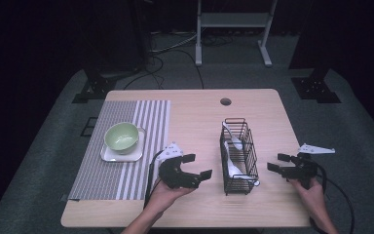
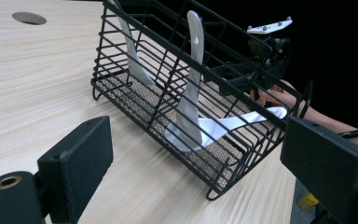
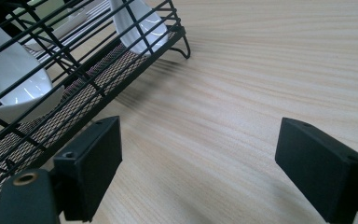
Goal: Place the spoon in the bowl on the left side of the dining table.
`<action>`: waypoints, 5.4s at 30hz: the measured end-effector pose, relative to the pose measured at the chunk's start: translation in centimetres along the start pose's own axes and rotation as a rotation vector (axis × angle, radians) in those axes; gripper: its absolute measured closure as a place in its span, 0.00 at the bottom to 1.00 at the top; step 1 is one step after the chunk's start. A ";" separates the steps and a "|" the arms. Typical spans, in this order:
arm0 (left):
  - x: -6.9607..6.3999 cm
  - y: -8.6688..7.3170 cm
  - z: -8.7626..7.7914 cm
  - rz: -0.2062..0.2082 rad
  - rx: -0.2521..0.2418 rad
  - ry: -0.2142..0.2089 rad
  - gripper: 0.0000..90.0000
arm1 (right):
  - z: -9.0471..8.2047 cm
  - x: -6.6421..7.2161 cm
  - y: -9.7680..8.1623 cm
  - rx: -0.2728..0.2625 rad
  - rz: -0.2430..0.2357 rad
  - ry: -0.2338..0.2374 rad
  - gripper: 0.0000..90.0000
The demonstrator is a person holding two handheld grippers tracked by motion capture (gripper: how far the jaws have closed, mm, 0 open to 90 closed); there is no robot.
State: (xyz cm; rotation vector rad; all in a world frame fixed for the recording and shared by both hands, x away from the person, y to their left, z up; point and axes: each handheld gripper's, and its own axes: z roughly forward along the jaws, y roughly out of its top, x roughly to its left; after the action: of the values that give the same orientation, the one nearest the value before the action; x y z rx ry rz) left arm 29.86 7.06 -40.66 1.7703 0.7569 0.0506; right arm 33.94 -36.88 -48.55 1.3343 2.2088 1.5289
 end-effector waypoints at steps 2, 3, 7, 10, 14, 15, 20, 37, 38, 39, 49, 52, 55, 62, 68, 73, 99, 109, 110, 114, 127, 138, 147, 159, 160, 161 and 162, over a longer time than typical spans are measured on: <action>-0.1 0.3 0.3 0.000 -0.001 -0.004 0.09 | 0.0 0.0 0.0 -0.001 -0.001 0.000 0.15; -0.1 0.3 0.3 0.000 -0.001 -0.004 0.09 | 0.0 0.0 0.0 -0.001 -0.001 0.000 0.15; -0.4 0.7 0.9 0.001 -0.002 -0.008 0.09 | 0.0 0.0 0.0 -0.001 -0.002 0.001 0.15; -0.5 0.9 1.2 0.009 -0.002 -0.006 0.09 | 0.0 0.0 0.0 -0.002 -0.003 0.002 0.15; -0.6 1.1 1.5 0.014 0.000 -0.002 0.09 | 0.0 0.0 0.0 -0.003 -0.002 0.003 0.15; -0.6 1.2 1.6 0.014 0.001 -0.004 0.09 | 0.0 0.0 0.0 -0.004 -0.002 0.004 0.15; -0.6 1.4 1.8 0.008 0.002 -0.009 0.09 | -0.1 0.0 0.0 -0.004 -0.003 0.005 0.15; -1.0 2.1 2.7 0.013 0.001 -0.011 0.09 | -0.1 0.0 0.0 -0.005 -0.003 0.008 0.15; -1.0 2.2 2.9 0.011 0.001 -0.010 0.09 | -0.1 0.0 0.0 -0.005 -0.003 0.008 0.15; -1.0 2.2 2.9 0.010 0.002 -0.010 0.09 | -0.1 0.0 0.0 -0.005 -0.003 0.008 0.15; -1.1 2.9 3.7 0.014 -0.007 -0.004 0.09 | -0.1 0.0 0.0 -0.006 -0.004 0.012 0.15; -1.2 3.1 3.9 0.016 -0.007 0.000 0.09 | -0.1 0.0 0.0 -0.006 -0.004 0.012 0.15; -1.2 3.3 4.1 0.016 -0.006 0.000 0.09 | -0.1 0.0 0.0 -0.006 -0.004 0.013 0.15; -1.3 3.6 4.8 0.015 -0.008 0.000 0.09 | -0.1 -0.1 0.0 -0.007 -0.004 0.014 0.15; -1.4 4.0 5.6 0.018 -0.006 0.004 0.09 | -0.1 0.0 0.0 -0.008 -0.005 0.015 0.15; -1.5 4.3 6.1 0.031 -0.004 0.016 0.12 | -0.1 -0.1 0.0 -0.011 -0.005 0.016 0.15; -1.0 4.3 6.9 0.084 -0.048 0.057 0.71 | -0.1 0.0 0.0 -0.016 -0.001 0.021 0.15; -1.3 4.1 6.7 0.076 -0.060 0.008 0.89 | -0.1 -0.1 0.0 -0.016 -0.001 0.021 0.15; -1.4 4.0 6.7 0.062 -0.062 -0.012 0.91 | -0.1 -0.1 0.0 -0.015 -0.001 0.021 0.15; -1.6 4.0 6.8 0.040 -0.063 -0.040 0.94 | -0.1 -0.1 0.0 -0.016 0.000 0.020 0.15; -1.5 4.5 6.3 -0.062 -0.118 -0.090 0.94 | -0.1 -0.1 0.0 -0.014 0.007 0.016 0.15; -1.8 5.2 5.7 -0.113 -0.148 -0.124 0.94 | -0.1 -0.1 0.0 -0.007 0.008 0.008 0.15; -1.7 6.0 5.0 -0.149 -0.180 -0.145 0.94 | 0.0 -0.1 0.0 -0.004 0.010 0.002 0.15; -1.8 7.3 4.2 -0.187 -0.219 -0.173 0.94 | 0.1 -0.1 0.0 0.002 0.012 -0.005 0.15; -1.8 7.5 4.0 -0.193 -0.226 -0.175 0.94 | 0.1 -0.1 0.0 0.003 0.011 -0.006 0.15; -1.8 7.6 3.9 -0.197 -0.228 -0.178 0.94 | 0.1 -0.1 0.0 0.003 0.012 -0.006 0.15; -1.8 7.7 3.8 -0.201 -0.232 -0.180 0.94 | 0.1 -0.1 0.0 0.004 0.012 -0.007 0.15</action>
State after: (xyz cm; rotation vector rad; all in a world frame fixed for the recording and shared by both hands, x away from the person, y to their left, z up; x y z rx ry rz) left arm 33.54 1.83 -34.62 1.4507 0.7618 -0.1486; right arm 34.07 -36.90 -48.63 1.3538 2.2049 1.5222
